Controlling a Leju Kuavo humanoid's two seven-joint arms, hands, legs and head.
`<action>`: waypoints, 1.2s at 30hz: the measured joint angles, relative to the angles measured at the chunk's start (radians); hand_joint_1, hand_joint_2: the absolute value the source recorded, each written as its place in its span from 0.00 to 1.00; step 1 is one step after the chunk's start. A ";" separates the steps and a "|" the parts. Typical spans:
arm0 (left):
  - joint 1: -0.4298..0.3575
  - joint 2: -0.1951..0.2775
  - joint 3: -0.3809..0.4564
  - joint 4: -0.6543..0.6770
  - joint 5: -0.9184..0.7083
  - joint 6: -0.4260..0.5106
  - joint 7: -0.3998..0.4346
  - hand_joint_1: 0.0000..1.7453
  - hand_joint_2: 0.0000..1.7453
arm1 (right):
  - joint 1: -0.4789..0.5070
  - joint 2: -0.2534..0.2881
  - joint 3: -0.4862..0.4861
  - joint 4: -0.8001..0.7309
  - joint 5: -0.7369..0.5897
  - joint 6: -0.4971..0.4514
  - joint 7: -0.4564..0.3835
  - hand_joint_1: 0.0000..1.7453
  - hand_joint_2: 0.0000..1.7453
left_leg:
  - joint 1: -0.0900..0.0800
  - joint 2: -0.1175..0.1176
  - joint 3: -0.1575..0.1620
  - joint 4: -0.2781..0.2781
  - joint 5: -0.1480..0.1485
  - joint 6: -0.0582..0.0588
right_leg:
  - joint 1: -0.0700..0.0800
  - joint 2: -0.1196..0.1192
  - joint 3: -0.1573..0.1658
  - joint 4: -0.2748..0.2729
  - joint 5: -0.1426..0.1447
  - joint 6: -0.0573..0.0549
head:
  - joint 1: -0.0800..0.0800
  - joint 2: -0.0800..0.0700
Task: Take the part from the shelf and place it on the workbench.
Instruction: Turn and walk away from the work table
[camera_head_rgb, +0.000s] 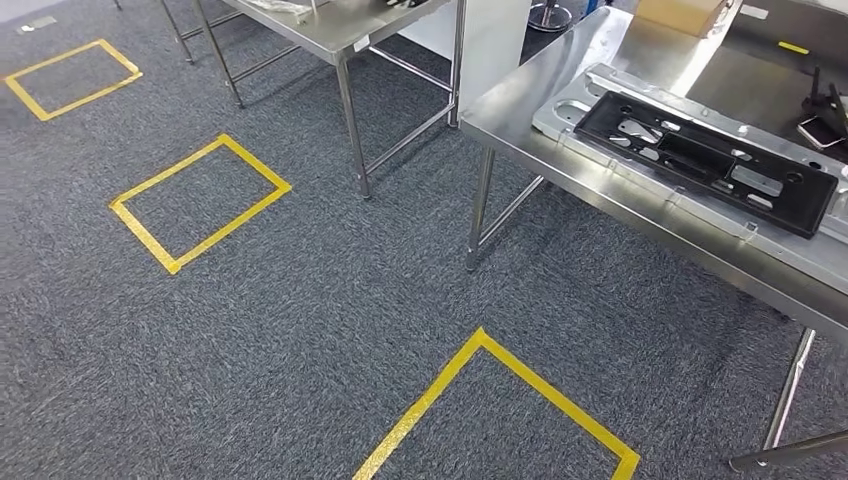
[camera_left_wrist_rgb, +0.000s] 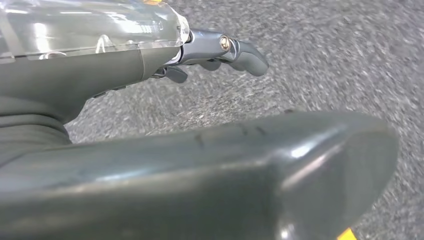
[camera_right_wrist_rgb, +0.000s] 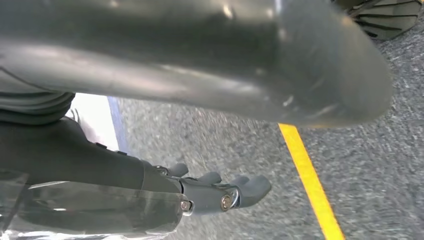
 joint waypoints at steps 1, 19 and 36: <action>0.001 0.004 0.000 0.000 -0.001 0.000 0.001 0.00 0.00 | -0.002 0.004 0.000 0.000 -0.002 -0.001 -0.006 0.00 0.00 | 0.002 -0.005 -0.002 0.001 -0.001 -0.007 | 0.000 -0.012 0.002 -0.003 0.002 -0.006 | 0.000 0.000; 0.008 0.057 -0.025 0.000 -0.086 -0.053 0.015 0.00 0.00 | -0.001 0.037 -0.040 0.003 -0.072 0.007 0.034 0.00 0.00 | -0.003 0.132 0.029 -0.045 0.021 0.020 | 0.010 -0.128 0.024 0.031 -0.057 0.002 | 0.000 0.000; 0.012 0.062 -0.058 0.000 -0.121 -0.081 0.008 0.00 0.00 | 0.014 0.035 -0.070 0.006 -0.085 0.000 0.020 0.00 0.00 | 0.007 0.092 -0.078 0.157 -0.081 -0.035 | 0.000 -0.076 0.015 0.001 -0.014 -0.038 | -0.001 0.000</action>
